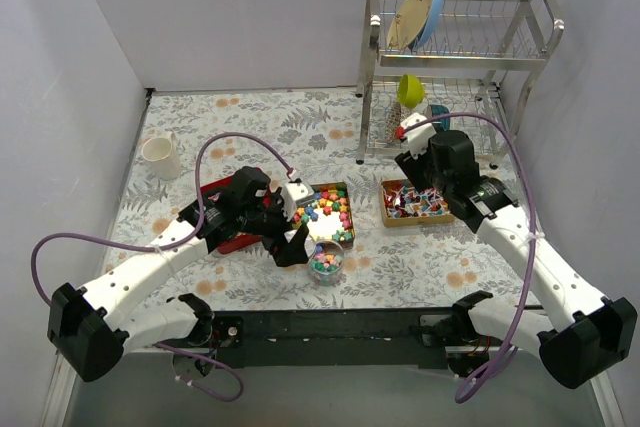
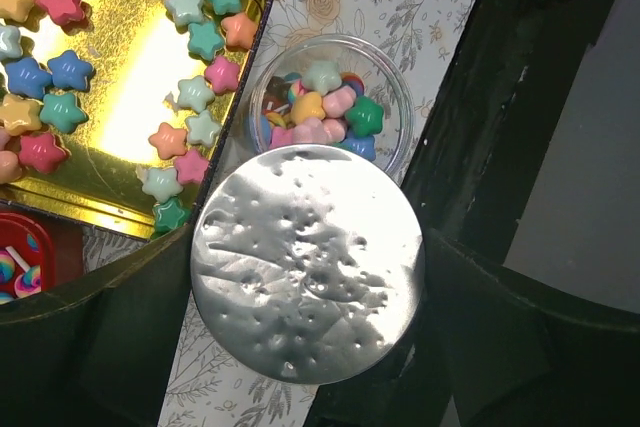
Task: Pack the candies
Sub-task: Close the bottle lid on the packing bottle.
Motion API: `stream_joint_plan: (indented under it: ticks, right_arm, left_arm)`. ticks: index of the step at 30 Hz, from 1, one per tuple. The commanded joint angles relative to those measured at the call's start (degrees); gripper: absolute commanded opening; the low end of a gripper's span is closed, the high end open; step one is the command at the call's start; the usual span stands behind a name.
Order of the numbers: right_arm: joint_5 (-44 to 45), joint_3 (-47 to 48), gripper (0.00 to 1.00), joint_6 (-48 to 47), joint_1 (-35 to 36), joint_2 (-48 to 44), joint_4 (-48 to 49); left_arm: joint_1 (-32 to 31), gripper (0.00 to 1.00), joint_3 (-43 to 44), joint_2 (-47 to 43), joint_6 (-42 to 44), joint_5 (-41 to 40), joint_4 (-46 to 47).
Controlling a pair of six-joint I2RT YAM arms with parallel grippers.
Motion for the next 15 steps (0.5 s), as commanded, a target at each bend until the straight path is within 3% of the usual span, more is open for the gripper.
stream_joint_plan:
  ticks: [1,15]
  right_arm:
    - [-2.4,1.7,0.72,1.7,-3.9,-3.0,-2.3]
    - [-10.9,-2.9,0.72,5.3,-14.1,-9.0,-4.5]
  left_arm:
    - [-1.2,0.76,0.0,-1.4,3.9,-1.9,8.8]
    - [-9.7,0.76,-10.0,0.1,-0.8,-7.0,22.9]
